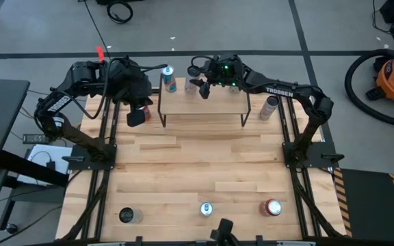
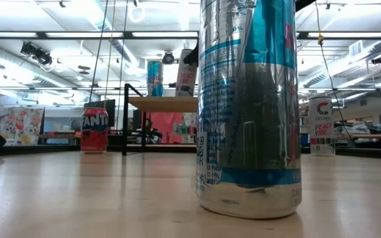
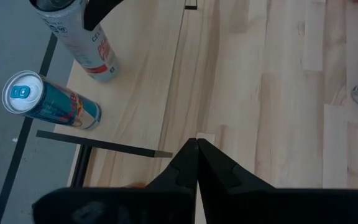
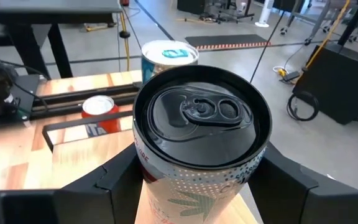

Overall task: Place canned beverage on shelf
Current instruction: Put the bottom white pink soda can on the shelf

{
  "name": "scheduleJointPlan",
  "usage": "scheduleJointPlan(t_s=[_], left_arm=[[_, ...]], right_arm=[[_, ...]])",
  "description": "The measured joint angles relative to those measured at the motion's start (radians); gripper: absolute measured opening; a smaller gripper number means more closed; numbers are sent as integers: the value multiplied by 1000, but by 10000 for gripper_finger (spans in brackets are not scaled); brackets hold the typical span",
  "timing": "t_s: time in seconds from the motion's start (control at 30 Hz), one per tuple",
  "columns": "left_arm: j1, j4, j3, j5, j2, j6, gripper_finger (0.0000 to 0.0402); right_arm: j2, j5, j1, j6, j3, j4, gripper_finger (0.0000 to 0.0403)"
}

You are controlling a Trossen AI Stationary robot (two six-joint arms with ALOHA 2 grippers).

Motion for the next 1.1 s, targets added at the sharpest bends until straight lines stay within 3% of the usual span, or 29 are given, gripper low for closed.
scheduleJointPlan(t_s=[0.23,0.57,1.1], left_arm=[[0,0,0,0,0,-3,9],[0,0,0,0,0,-3,9],[0,0,0,0,0,-3,9]], right_arm=[[0,-8,-5,-7,0,-5,251],[0,-19,-16,1,0,6,293],[0,-19,-19,3,0,11,298]])
